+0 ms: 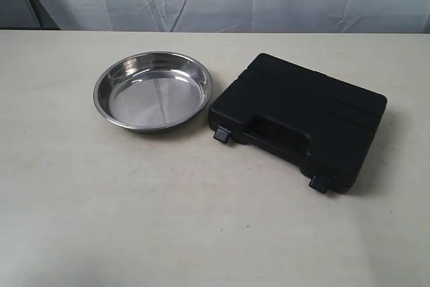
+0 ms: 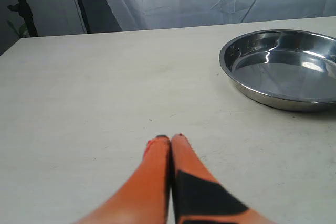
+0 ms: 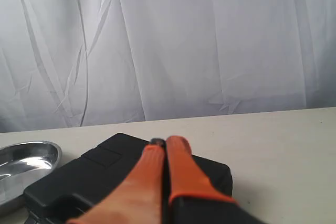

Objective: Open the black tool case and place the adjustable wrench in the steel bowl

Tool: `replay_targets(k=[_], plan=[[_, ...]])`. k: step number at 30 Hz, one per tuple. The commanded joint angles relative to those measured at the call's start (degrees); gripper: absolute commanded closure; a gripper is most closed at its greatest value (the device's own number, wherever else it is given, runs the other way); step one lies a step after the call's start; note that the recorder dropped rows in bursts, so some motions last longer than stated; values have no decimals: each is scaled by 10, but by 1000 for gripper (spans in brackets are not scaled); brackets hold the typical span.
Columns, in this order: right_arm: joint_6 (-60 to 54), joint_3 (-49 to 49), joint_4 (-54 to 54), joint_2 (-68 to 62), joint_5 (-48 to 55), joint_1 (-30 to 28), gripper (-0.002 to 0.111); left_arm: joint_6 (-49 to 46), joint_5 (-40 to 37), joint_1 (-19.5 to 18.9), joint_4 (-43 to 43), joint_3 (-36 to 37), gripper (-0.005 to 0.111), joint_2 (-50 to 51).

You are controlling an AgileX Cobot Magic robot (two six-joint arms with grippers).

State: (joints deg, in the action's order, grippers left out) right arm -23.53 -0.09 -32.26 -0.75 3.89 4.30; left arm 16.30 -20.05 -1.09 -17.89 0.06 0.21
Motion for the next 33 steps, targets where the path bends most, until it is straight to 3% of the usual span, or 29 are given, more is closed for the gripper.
replay_targets(k=[1, 5, 7, 9, 10, 12, 18, 22, 27, 33], plan=[[-2, 1, -1, 3, -4, -3, 109, 0, 6, 1, -2, -1, 107, -2], [-2, 1, -1, 3, -4, -3, 109, 0, 6, 1, -2, -1, 107, -2], [-1, 1, -2, 3, -78, -3, 109, 0, 6, 1, -2, -1, 107, -2], [94, 1, -81, 3, -169, -3, 109, 0, 6, 1, -2, -1, 107, -2], [224, 1, -153, 3, -199, -3, 109, 0, 6, 1, -2, -1, 107, -2], [297, -5, -179, 3, -218, -3, 109, 0, 6, 1, -2, -1, 107, -2], [209, -14, -252, 3, -465, -2, 109, 0, 6, 1, -2, -1, 107, -2], [229, -43, -223, 3, -464, -2, 109, 0, 6, 1, -2, -1, 107, -2], [78, -93, -151, -16, -496, -2, 109, 0, 6, 1, -2, -1, 107, -2], [40, -200, -51, -105, -488, -2, 109, 0, 6, 1, -2, -1, 107, -2]])
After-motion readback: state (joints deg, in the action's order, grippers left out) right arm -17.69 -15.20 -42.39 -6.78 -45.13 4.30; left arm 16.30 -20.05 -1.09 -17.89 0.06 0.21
